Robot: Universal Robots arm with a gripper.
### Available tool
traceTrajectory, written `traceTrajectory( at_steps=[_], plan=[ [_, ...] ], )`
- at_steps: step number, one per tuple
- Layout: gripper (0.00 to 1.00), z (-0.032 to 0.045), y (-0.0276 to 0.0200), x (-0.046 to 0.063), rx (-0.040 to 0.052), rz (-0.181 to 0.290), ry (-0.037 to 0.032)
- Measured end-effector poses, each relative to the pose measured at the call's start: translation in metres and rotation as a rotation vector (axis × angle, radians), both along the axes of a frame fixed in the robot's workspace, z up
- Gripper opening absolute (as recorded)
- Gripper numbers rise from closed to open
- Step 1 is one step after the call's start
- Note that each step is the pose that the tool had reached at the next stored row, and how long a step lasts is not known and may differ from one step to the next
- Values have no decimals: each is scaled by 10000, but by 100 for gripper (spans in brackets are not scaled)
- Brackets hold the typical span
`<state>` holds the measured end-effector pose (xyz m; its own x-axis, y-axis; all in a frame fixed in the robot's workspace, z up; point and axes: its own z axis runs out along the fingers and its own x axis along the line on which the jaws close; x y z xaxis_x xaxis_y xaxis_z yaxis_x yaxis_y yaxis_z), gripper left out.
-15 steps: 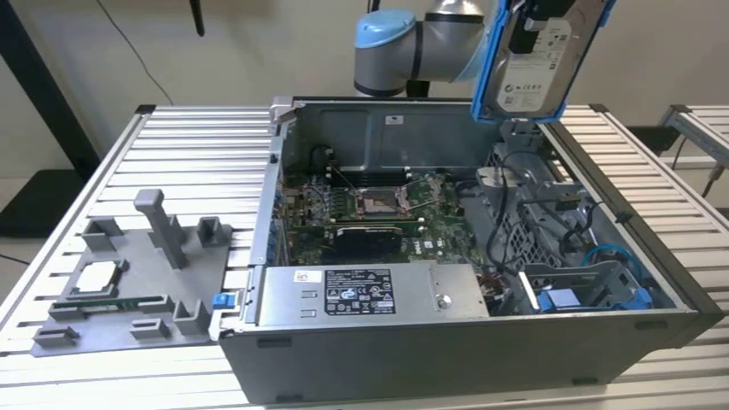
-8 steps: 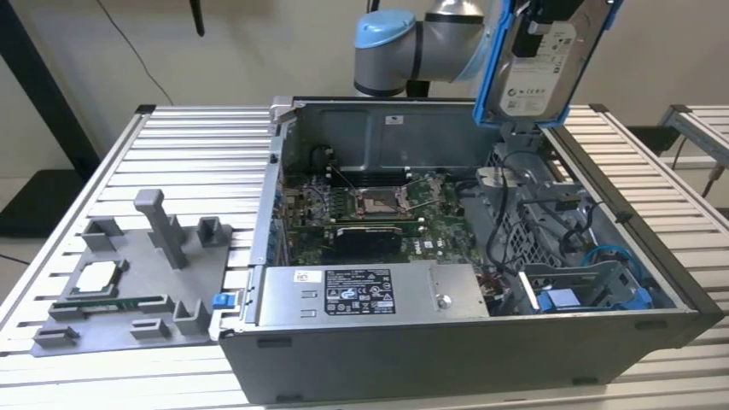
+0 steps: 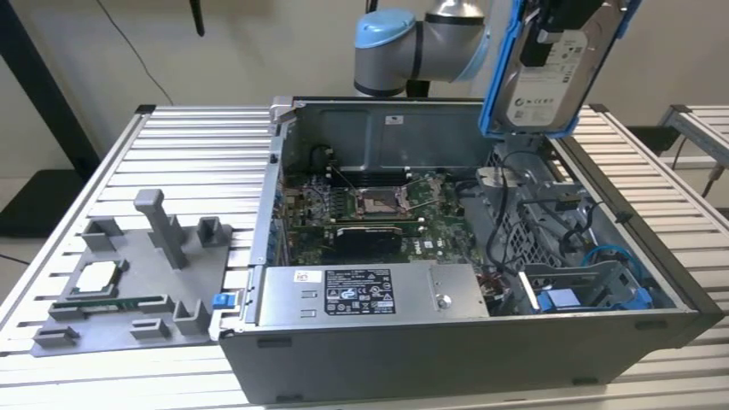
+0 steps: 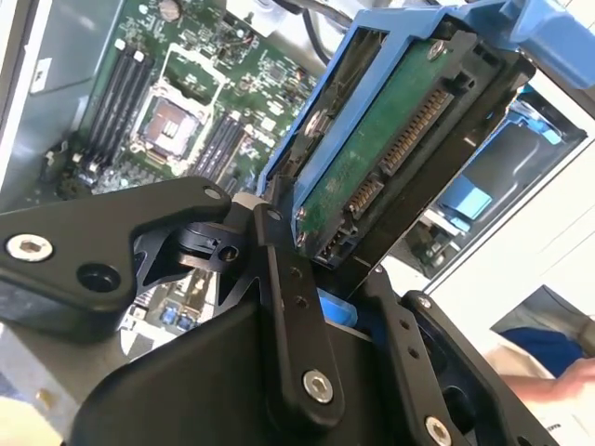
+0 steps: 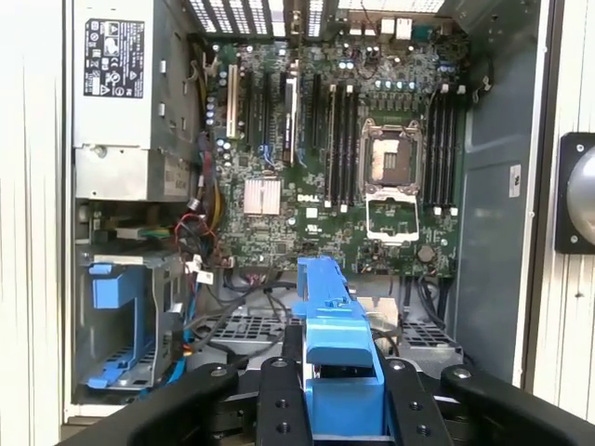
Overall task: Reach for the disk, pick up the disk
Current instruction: 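Pick up the disk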
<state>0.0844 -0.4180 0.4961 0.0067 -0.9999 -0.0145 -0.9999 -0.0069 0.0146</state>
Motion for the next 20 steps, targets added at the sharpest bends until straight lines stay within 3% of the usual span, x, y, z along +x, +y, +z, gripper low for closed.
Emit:
traceTrajectory(
  at_steps=[9,20],
  plan=[
    [0,-5,-206,9,0,-37,9],
    [0,-15,-322,28,1,-41,9]
  ],
)
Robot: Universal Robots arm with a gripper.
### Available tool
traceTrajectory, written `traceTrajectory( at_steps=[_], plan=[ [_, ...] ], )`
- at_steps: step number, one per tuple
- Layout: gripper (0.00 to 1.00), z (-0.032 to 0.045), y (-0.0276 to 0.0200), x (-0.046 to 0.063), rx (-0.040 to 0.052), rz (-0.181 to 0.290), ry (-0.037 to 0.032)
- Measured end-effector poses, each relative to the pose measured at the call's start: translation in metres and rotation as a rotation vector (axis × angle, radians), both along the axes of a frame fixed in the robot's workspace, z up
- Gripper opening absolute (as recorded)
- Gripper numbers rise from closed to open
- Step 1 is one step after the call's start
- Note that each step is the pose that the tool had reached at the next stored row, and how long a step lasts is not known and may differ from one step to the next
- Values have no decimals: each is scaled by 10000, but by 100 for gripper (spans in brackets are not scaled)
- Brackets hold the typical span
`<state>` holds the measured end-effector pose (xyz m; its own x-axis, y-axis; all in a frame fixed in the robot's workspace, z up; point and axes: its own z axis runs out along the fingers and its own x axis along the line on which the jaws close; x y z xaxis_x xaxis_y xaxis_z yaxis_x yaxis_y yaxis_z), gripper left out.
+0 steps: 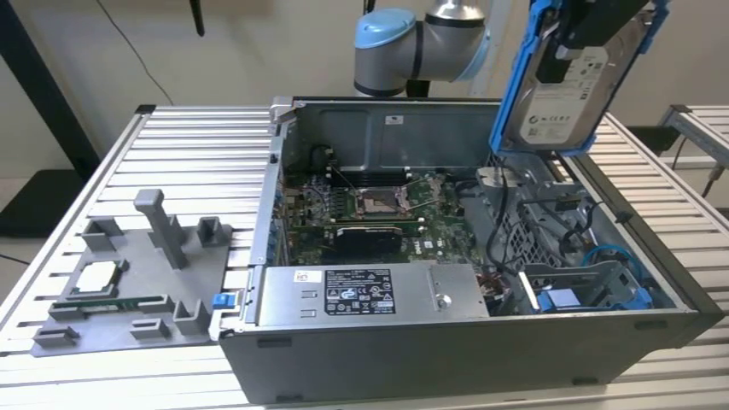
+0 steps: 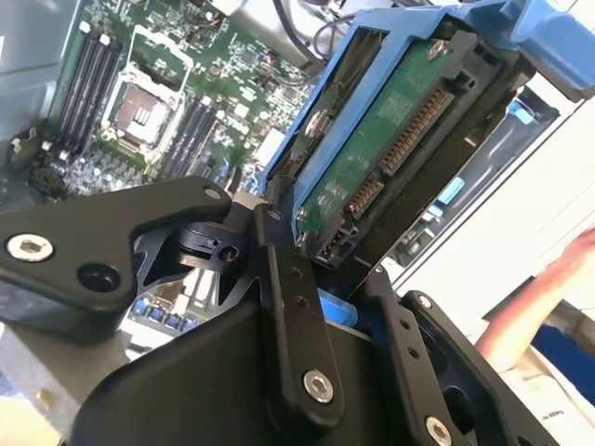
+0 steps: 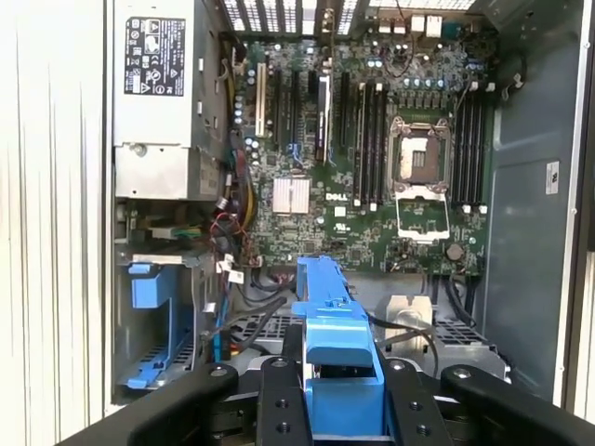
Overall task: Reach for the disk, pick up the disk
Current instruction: 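Pick up the disk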
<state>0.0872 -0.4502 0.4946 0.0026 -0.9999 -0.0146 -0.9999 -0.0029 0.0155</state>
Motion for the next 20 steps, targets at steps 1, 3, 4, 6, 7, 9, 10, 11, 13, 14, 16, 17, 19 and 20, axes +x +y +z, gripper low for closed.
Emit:
traceTrajectory(
  at_steps=[1,3,4,6,7,9,10,11,13,14,16,17,19,20],
  plan=[
    [0,-1,-6,1,0,0,0],
    [0,-4,-18,4,0,0,0],
    [0,-5,-25,5,0,0,0],
    [0,-8,-43,8,-1,0,0],
    [0,-10,-57,10,-1,0,0],
    [0,-13,-95,14,-1,-4,0],
    [0,-16,-119,17,0,-7,1],
    [0,-18,-142,19,0,-10,1],
    [0,-20,-191,23,-1,-18,2],
    [0,-21,-214,25,-1,-22,3],
    [0,-23,-260,31,0,-29,6],
    [0,-24,-284,34,0,-33,8],
    [0,-25,-327,43,-1,-37,18],
    [0,-25,-349,47,0,-39,27]
  ],
)
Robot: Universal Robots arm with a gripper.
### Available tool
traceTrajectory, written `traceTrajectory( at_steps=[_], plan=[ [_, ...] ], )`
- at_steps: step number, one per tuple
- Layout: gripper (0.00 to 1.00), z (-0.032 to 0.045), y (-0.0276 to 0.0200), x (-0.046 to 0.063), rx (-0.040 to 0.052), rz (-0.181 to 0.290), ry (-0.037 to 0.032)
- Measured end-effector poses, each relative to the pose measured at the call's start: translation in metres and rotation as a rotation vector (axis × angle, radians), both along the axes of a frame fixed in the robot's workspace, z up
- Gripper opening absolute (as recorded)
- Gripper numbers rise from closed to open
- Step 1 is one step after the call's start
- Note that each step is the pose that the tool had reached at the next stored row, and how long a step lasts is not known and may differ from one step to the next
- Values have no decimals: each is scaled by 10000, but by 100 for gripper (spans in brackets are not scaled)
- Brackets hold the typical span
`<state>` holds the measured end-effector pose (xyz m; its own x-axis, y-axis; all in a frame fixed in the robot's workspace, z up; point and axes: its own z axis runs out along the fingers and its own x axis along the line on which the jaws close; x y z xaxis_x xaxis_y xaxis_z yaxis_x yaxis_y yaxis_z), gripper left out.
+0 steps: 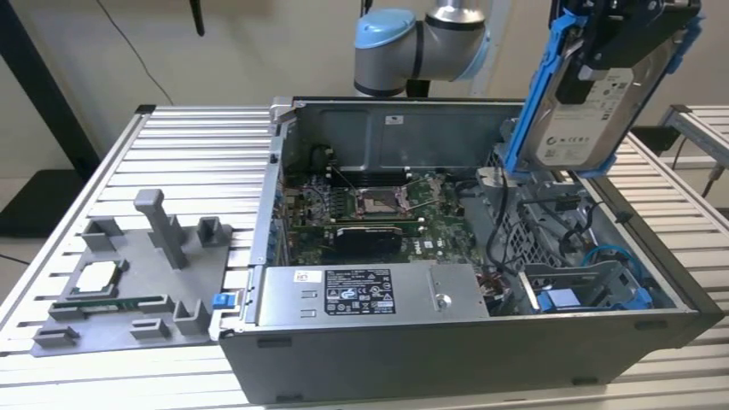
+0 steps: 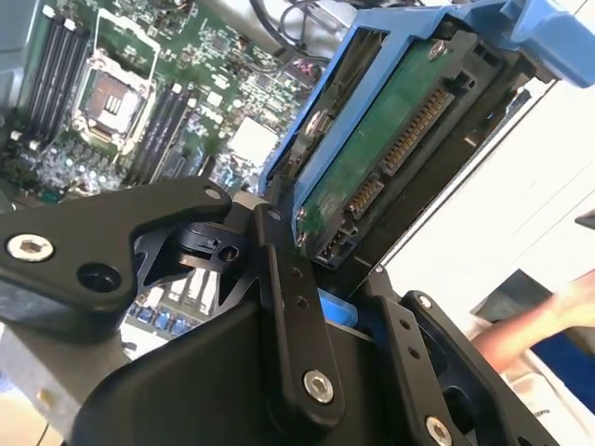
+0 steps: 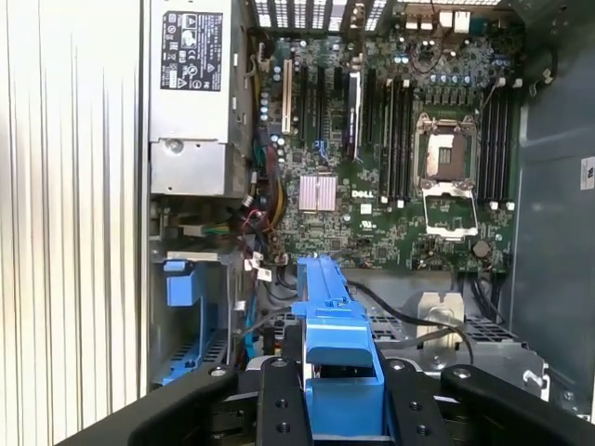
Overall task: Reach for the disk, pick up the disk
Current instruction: 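Pick up the disk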
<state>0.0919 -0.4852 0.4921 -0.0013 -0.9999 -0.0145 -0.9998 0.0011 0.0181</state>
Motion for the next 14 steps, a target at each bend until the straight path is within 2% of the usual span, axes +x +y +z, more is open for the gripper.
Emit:
traceTrajectory(
  at_steps=[14],
  plan=[
    [0,-13,-351,86,0,-4,287]
  ],
)
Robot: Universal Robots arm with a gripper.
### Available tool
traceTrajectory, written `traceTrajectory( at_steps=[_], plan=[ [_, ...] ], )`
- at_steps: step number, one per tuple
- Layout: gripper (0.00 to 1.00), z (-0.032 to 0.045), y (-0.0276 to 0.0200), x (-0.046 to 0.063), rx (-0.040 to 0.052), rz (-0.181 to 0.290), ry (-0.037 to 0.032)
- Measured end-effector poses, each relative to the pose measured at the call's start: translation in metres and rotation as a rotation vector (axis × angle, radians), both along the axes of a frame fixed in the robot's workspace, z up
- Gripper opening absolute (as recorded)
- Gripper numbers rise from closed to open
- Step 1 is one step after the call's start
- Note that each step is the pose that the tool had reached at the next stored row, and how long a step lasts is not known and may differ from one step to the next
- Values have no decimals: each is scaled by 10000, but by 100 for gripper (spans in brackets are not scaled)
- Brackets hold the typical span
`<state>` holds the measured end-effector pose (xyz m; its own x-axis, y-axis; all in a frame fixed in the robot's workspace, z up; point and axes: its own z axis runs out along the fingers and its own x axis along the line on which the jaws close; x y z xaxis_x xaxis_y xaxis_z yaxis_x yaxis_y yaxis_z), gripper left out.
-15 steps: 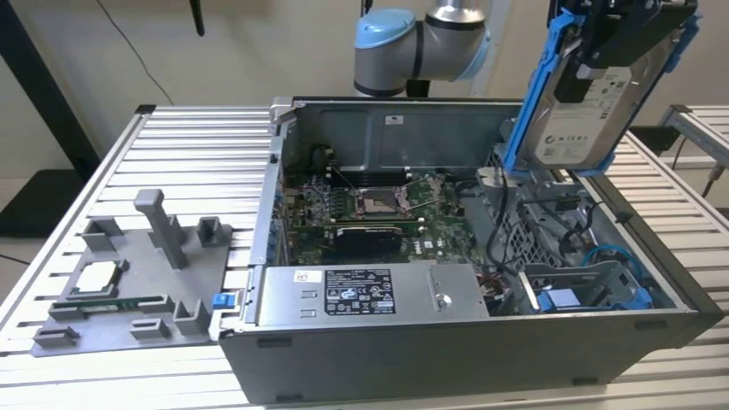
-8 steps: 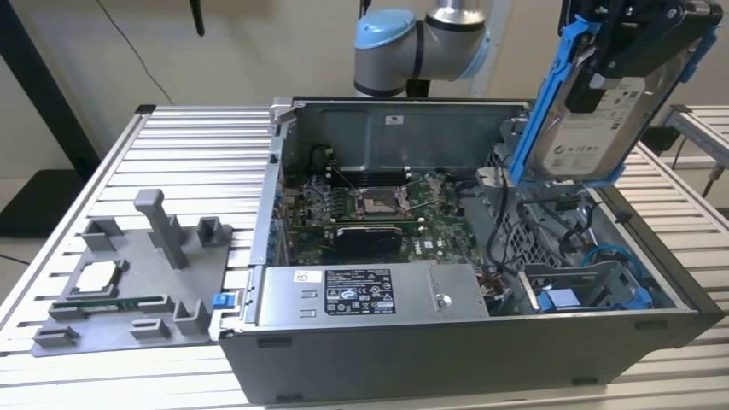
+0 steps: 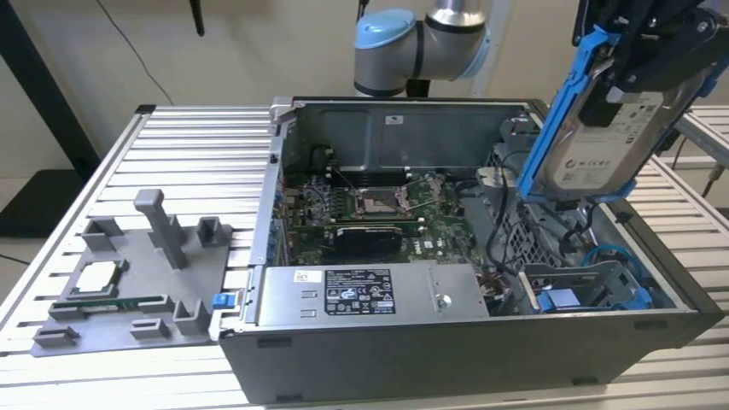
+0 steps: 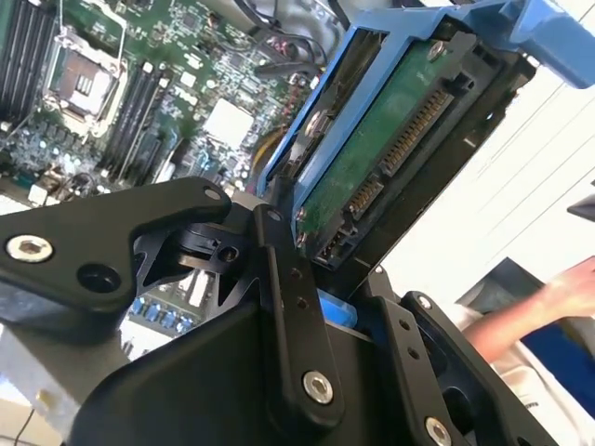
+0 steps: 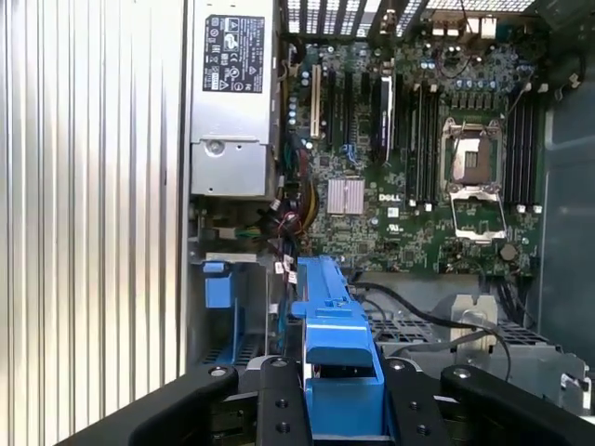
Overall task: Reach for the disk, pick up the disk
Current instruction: 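Pick up the disk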
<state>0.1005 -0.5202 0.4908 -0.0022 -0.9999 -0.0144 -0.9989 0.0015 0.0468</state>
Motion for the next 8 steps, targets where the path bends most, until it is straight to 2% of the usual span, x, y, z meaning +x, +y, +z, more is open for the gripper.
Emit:
traceTrajectory(
  at_steps=[8],
  plan=[
    [0,-27,-208,52,0,-1,78]
  ],
)
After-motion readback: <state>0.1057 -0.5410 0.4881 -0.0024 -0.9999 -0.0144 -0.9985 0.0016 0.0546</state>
